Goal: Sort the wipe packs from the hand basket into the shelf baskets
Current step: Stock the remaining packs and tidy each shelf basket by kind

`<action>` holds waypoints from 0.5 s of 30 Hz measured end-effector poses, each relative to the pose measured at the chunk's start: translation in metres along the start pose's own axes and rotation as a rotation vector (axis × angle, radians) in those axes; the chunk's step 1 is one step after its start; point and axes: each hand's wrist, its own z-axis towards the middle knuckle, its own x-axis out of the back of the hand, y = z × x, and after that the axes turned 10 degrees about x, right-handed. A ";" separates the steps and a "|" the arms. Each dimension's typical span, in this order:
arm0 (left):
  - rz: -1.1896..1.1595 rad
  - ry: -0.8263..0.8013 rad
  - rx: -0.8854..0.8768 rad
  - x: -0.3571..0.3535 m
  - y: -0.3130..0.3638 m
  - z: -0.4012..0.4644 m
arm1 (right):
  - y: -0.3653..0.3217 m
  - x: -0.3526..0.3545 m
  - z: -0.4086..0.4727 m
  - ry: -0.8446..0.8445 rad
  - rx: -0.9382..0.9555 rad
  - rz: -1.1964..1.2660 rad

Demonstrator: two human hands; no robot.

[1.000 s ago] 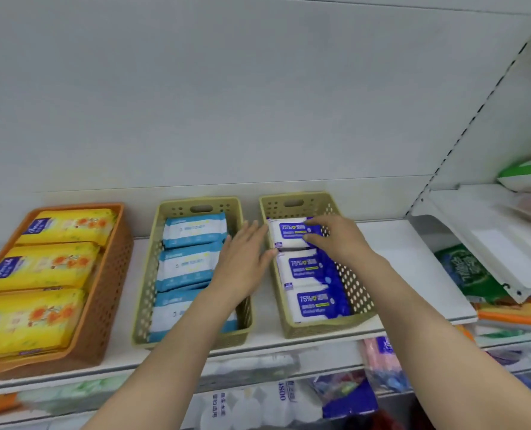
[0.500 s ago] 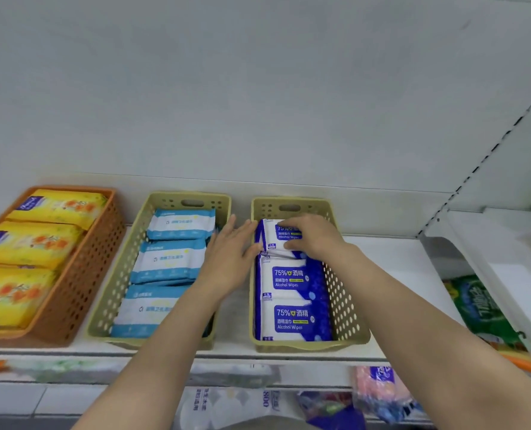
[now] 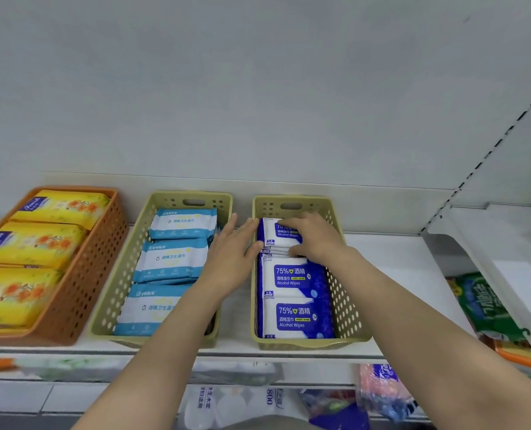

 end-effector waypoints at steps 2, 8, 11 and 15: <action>-0.004 -0.002 -0.002 0.001 0.000 0.000 | 0.000 -0.001 0.000 0.017 -0.013 0.011; 0.018 -0.009 -0.016 0.001 -0.003 0.001 | 0.001 0.005 0.005 0.028 -0.051 0.134; 0.005 -0.013 -0.005 0.000 -0.002 0.000 | -0.003 0.002 0.004 0.060 -0.071 0.136; 0.022 -0.017 -0.010 0.000 -0.003 0.001 | -0.007 -0.002 0.002 0.087 -0.083 0.153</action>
